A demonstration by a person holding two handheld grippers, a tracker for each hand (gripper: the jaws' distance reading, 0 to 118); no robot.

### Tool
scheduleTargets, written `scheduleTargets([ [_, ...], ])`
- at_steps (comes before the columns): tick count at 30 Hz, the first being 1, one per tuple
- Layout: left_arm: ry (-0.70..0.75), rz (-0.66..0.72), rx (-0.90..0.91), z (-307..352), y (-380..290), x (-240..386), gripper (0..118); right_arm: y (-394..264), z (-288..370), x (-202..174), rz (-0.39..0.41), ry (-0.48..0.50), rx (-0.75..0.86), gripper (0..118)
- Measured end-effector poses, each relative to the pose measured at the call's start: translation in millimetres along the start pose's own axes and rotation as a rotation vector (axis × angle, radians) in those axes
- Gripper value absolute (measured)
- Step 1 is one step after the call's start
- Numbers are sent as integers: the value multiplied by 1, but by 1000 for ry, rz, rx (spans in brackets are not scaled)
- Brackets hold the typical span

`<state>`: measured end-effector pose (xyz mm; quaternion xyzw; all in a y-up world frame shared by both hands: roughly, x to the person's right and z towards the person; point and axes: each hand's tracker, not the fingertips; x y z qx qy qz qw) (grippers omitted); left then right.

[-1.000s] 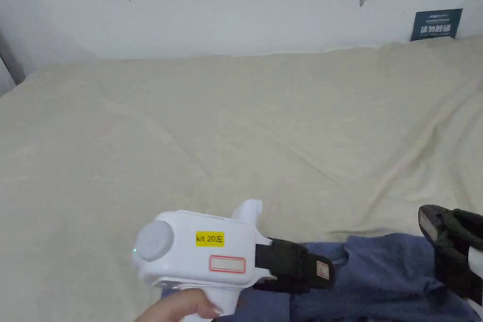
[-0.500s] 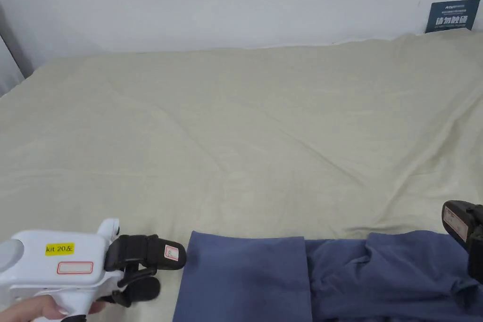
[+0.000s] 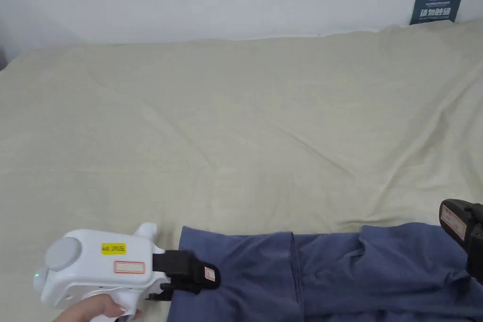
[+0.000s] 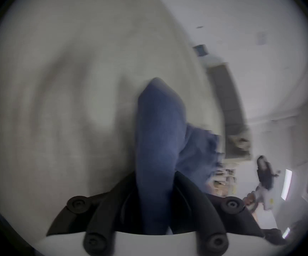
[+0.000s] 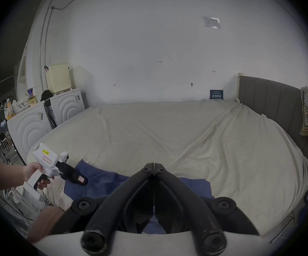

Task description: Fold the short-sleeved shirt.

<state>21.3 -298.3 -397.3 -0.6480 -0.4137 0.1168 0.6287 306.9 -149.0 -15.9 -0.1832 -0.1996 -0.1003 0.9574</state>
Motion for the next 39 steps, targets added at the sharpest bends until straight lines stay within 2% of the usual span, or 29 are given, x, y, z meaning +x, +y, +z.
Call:
scheduleTargets([
  [1,-143,4,-6,-1,-3,-1,11,-2,-1,-1,7,1,3,0],
  [2,-126,-17,28,3,-3,8,11,-3,-2,-4,15,2,0,0],
  [3,-29,-87,25,4,-1,21,11,-4,-2,-6,20,5,-4,0],
  [8,116,-205,40,44,1,55,11,-4,0,-8,11,51,5,0],
  [11,387,-224,120,92,2,65,11,-2,3,-6,17,68,26,0],
  [14,718,-345,177,122,-2,81,11,-1,5,-3,35,69,37,0],
  [15,793,-368,184,125,-3,86,11,-1,6,-2,38,70,39,0],
  [16,803,-361,181,128,0,88,11,-1,6,0,40,73,42,0],
  [18,747,-340,170,123,-3,104,11,-3,8,4,34,76,44,0],
  [21,515,-325,111,92,-6,140,11,-5,11,10,2,77,44,0],
  [24,347,-324,34,42,-9,181,11,-6,14,18,-33,76,38,0],
  [26,263,-337,-27,5,-11,203,11,-5,15,25,-48,79,29,0],
  [28,254,-376,-60,-30,-13,220,11,-4,16,30,-46,49,17,0],
  [29,235,-399,-87,-46,-14,226,16,-3,17,33,-47,38,14,0],
  [30,197,-397,-129,-60,-14,228,32,-3,18,36,-54,34,10,0],
  [31,184,-374,-163,-68,-11,226,71,-3,18,39,-61,34,11,0],
  [32,192,-358,-148,-79,-9,227,101,-4,18,43,-69,36,14,0],
  [33,195,-351,-128,-71,-8,224,118,-4,18,45,-70,37,15,0],
  [37,141,-360,-69,-32,-2,220,117,-7,16,52,-77,17,6,0],
  [39,166,-384,-10,-10,-4,213,117,-9,13,54,-90,25,-5,0],
])
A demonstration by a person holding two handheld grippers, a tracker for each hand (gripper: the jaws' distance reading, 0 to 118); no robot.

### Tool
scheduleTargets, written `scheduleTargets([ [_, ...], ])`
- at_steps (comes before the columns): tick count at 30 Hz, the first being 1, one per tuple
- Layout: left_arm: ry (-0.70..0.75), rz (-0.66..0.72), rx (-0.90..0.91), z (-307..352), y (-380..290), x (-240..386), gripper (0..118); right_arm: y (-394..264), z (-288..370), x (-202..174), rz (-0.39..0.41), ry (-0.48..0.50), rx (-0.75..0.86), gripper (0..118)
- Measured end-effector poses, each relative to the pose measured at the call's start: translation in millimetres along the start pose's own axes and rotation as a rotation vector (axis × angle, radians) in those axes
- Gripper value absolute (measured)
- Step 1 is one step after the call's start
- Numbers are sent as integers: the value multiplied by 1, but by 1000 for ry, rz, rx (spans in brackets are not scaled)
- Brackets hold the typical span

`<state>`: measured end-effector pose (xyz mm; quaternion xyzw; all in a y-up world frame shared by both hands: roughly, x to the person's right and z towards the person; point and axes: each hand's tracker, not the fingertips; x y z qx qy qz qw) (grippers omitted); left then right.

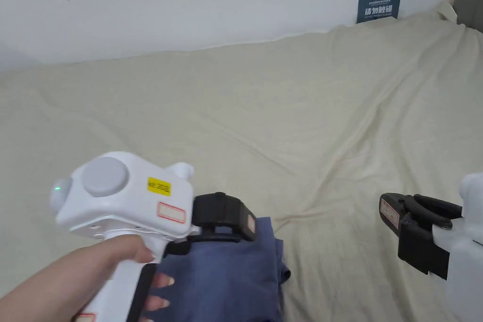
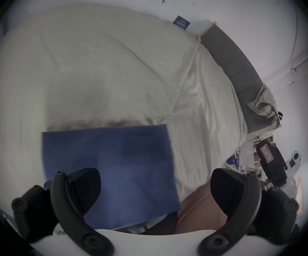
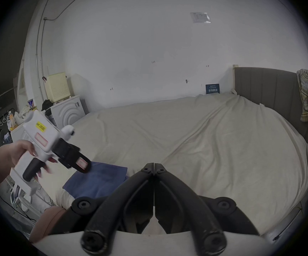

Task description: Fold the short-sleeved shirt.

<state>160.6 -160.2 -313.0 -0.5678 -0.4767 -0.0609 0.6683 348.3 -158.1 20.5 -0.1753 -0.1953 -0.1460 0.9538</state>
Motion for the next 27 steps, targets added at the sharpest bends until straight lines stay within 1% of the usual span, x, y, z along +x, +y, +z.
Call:
scheduleTargets([
  [1,40,-1,31,7,-3,-5,116,-1,-1,0,-4,0,-2,0],
  [2,23,-2,36,12,-7,-11,108,-1,-1,0,-6,1,-5,0],
  [3,-42,-29,74,14,-12,-15,85,-2,-2,0,-7,2,-8,0],
  [4,-89,-39,90,13,-16,-17,32,-2,-3,-1,-7,5,-10,0],
  [5,-118,-21,76,7,-25,-12,2,-3,-4,-2,-7,9,-12,0],
  [7,-112,-10,77,-9,-31,-8,1,-4,-6,-3,-4,14,-15,0],
  [9,-151,1,34,-35,-31,-2,1,-5,-7,-4,1,14,-24,0],
  [11,-124,-10,5,-65,-31,7,1,-6,-8,-4,0,15,-31,0],
  [13,-46,-59,-57,-96,-29,13,0,-6,-9,-4,-2,14,-39,0],
  [14,26,-88,-91,-111,-31,18,0,-7,-9,-4,1,9,-44,0],
  [15,44,-97,-101,-118,-35,19,0,-7,-9,-4,5,3,-50,0],
  [16,-30,-71,-65,-121,-35,21,0,-8,-9,-4,9,-1,-52,0],
  [17,-87,-15,-53,-124,-34,21,0,-8,-9,-5,15,-5,-54,0],
  [18,-123,32,-58,-127,-33,22,0,-9,-9,-5,17,-6,-54,0],
  [20,-276,106,-89,-131,-40,25,0,-9,-9,-7,13,-1,-58,0],
  [21,-364,94,34,-120,-46,29,0,-8,-9,-8,6,5,-59,0],
  [22,-402,54,163,-101,-51,36,0,-5,-9,-9,-3,20,-55,0],
  [23,-404,13,275,-78,-53,42,0,-2,-8,-10,-10,45,-47,0],
  [25,-347,-55,485,-26,-62,49,0,9,-1,-15,-15,46,11,0],
  [27,-246,-125,681,31,-73,50,0,24,10,-22,-33,55,87,0],
])
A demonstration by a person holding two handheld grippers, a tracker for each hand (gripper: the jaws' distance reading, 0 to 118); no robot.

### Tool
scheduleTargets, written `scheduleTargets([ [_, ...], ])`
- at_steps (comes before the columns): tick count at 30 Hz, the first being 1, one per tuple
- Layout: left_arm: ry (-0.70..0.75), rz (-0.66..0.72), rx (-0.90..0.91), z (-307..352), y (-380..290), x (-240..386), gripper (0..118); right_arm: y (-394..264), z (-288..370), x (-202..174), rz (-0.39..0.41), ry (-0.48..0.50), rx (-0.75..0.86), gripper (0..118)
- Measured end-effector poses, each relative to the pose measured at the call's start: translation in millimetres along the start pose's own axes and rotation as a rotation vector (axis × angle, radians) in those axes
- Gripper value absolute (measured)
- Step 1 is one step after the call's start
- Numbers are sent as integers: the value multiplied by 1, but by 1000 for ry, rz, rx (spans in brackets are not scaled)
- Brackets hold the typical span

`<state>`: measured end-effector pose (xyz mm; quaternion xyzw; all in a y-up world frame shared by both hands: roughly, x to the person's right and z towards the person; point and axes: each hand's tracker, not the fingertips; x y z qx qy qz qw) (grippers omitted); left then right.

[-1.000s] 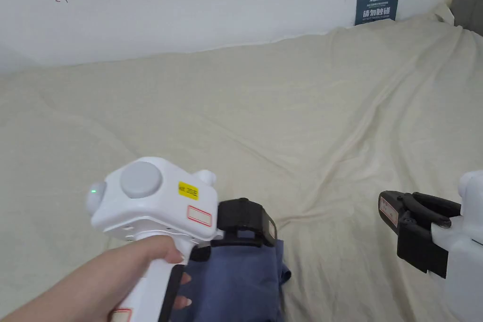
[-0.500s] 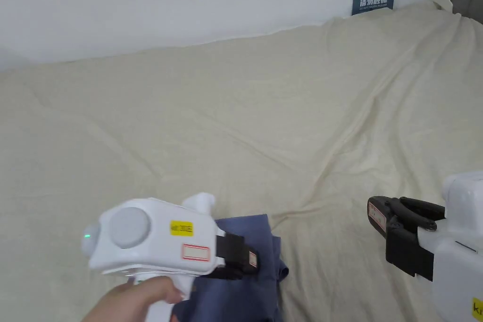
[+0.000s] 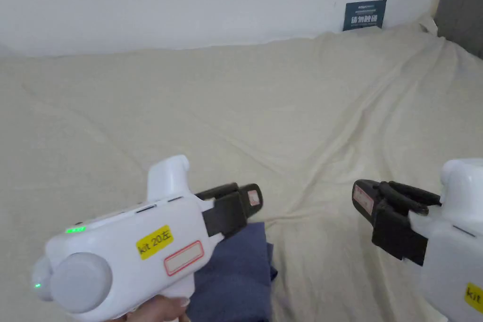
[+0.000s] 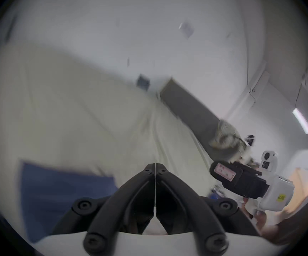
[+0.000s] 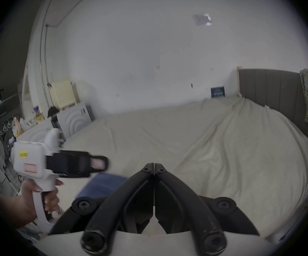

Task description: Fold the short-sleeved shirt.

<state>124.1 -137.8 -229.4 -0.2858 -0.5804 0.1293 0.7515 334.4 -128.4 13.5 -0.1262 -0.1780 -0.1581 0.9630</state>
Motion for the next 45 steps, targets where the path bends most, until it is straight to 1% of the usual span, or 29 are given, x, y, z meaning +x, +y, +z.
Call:
scheduleTargets([
  [1,66,-58,80,21,10,8,0,6,5,-3,-6,11,38,0],
  [2,153,-131,225,48,19,16,0,14,12,-9,1,9,95,0],
  [3,219,-186,317,69,23,23,0,19,18,-15,22,-14,155,0],
  [4,296,-265,451,91,26,30,0,23,26,-22,52,-60,237,0],
  [5,357,-342,536,106,26,36,0,26,35,-30,94,-101,319,0],
  [6,428,-429,614,120,26,41,0,28,41,-36,144,-127,383,0],
  [8,608,-520,642,130,28,45,0,29,50,-45,208,-160,485,0],
  [9,669,-534,638,131,28,42,0,30,52,-50,231,-210,520,0],
  [10,699,-533,647,134,27,38,0,30,52,-55,241,-264,541,0],
  [11,732,-512,662,137,25,33,0,31,51,-56,247,-291,555,0],
  [13,764,-450,668,141,18,19,0,27,44,-54,248,-272,553,0],
  [14,760,-450,665,138,13,7,0,19,39,-52,265,-280,575,0],
  [15,760,-464,662,134,4,-4,0,9,32,-50,309,-316,597,0],
  [16,802,-477,664,128,-4,-13,0,-1,24,-47,336,-372,586,0],
  [17,878,-481,660,123,-12,-20,0,-12,18,-44,346,-389,584,0],
  [18,948,-483,644,118,-17,-22,0,-18,15,-40,346,-373,547,0],
  [19,937,-464,628,119,-19,-25,0,-21,12,-39,342,-371,485,0],
  [20,881,-436,619,120,-22,-27,0,-23,11,-37,336,-355,442,0],
  [21,836,-423,619,121,-25,-28,0,-28,9,-34,332,-354,452,0],
  [23,863,-467,624,118,-29,-27,0,-33,9,-33,340,-383,457,0],
  [25,860,-522,594,114,-30,-26,0,-34,9,-30,328,-399,444,0],
  [28,851,-507,579,111,-31,-25,0,-33,11,-25,281,-400,425,0],
  [30,849,-499,581,112,-30,-24,0,-33,11,-24,273,-409,420,0],
  [33,849,-500,581,111,-29,-24,0,-33,10,-21,270,-408,406,0],
  [38,841,-515,568,110,-27,-21,0,-35,10,-22,289,-417,404,0],
  [42,836,-533,560,113,-23,-17,0,-29,11,-22,288,-400,405,0],
  [44,817,-547,532,120,-17,-15,0,-19,13,-23,271,-378,401,0],
  [45,799,-551,508,125,-13,-14,0,-11,14,-24,249,-345,404,0],
])
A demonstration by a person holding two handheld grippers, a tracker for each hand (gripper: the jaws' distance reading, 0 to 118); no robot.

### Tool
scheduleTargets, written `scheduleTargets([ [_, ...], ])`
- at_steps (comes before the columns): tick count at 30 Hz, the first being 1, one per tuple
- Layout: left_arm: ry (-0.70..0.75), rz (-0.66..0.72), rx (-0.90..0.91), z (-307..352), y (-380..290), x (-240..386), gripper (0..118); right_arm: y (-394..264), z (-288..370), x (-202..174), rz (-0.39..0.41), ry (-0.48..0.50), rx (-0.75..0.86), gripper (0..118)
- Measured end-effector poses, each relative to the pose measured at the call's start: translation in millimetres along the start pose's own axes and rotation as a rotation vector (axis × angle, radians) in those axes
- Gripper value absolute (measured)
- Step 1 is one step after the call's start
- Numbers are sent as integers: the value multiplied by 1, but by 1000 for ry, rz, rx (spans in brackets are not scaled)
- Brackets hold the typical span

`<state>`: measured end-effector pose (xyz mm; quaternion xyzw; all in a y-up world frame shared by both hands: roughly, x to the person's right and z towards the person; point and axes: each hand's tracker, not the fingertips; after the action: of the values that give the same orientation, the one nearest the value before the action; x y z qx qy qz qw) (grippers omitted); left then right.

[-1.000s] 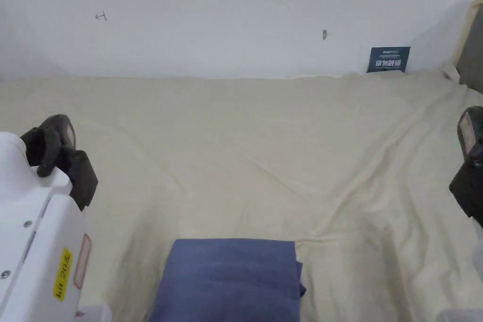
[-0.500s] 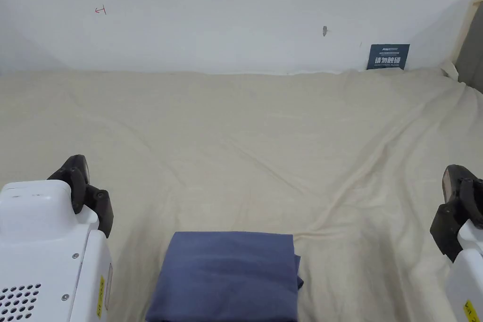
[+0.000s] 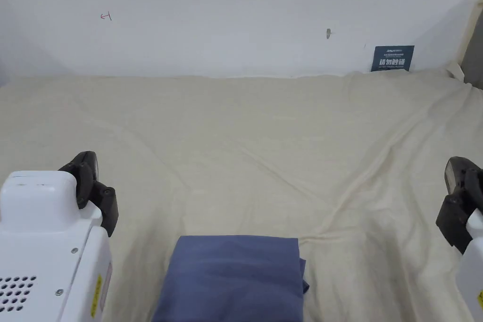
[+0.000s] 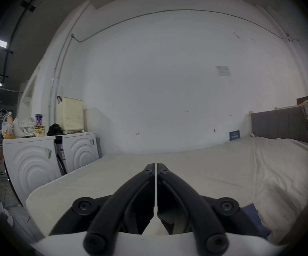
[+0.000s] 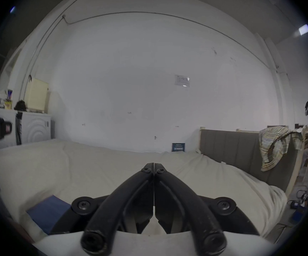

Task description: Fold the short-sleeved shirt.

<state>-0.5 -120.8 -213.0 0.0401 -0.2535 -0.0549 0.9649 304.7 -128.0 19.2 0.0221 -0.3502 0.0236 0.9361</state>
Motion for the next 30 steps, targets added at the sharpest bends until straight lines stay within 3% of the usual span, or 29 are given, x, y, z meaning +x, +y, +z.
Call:
scheduleTargets([
  [2,-81,14,-65,-2,8,-12,0,15,-10,-3,-26,102,-38,0],
  [4,-194,68,-177,-6,11,-24,0,29,-31,-16,0,244,-191,0],
  [7,-259,138,-343,-9,1,-34,0,20,-81,-61,114,515,-652,0],
  [9,-302,196,-396,-10,-9,-39,0,-8,-107,-89,154,642,-955,0],
  [11,-355,283,-465,-15,-21,-48,0,-43,-116,-110,158,716,-1068,0],
  [12,-377,334,-532,-19,-29,-53,0,-59,-120,-121,214,745,-1096,0],
  [13,-397,377,-591,-27,-37,-58,0,-72,-124,-130,312,701,-1103,0],
  [15,-433,409,-706,-41,-51,-67,0,-97,-132,-143,434,597,-1180,0],
  [18,-518,494,-861,-66,-72,-80,0,-121,-146,-145,375,625,-1297,0],
  [21,-661,677,-1030,-105,-103,-93,1,-113,-154,-141,296,601,-1309,0],
  [23,-737,774,-1106,-128,-127,-97,2,-115,-155,-139,288,603,-1305,0],
  [24,-745,809,-1155,-139,-137,-95,10,-114,-151,-136,281,606,-1299,0],
  [25,-789,861,-1180,-148,-146,-92,33,-114,-150,-134,274,610,-1291,0],
  [28,-928,967,-1260,-173,-177,-80,118,-116,-149,-130,242,613,-1283,0],
  [30,-947,995,-1325,-177,-192,-62,118,-116,-150,-129,222,608,-1290,0],
])
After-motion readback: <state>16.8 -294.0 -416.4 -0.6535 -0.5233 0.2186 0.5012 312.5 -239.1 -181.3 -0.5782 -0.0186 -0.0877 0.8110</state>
